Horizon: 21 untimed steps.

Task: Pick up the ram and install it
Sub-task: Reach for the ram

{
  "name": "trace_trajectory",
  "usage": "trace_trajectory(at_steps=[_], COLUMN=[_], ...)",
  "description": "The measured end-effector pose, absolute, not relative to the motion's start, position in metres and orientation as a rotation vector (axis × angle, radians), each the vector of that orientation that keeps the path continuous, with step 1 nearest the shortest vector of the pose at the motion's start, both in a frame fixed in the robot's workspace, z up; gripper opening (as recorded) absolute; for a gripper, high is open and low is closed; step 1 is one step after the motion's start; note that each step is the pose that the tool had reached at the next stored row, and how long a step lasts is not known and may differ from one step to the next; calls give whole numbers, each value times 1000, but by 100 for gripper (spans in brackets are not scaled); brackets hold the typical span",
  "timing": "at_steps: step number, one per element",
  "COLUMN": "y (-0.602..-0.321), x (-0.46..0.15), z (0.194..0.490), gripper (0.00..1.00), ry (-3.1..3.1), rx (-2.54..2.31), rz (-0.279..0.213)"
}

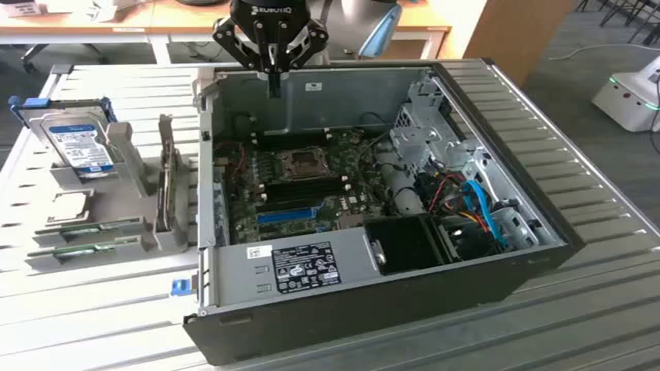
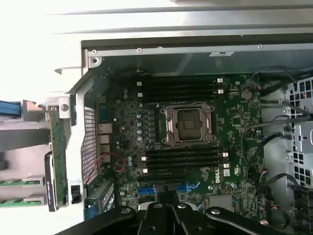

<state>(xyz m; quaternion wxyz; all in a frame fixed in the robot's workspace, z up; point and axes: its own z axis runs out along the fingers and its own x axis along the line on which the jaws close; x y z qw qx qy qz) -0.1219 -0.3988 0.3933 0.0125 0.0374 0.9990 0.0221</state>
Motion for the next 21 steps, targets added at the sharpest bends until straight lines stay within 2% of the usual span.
trace_trajectory(at_steps=[21], y=[-399], x=[-136], z=[393], gripper=[10], ry=[3114], rx=[117], rz=[69])
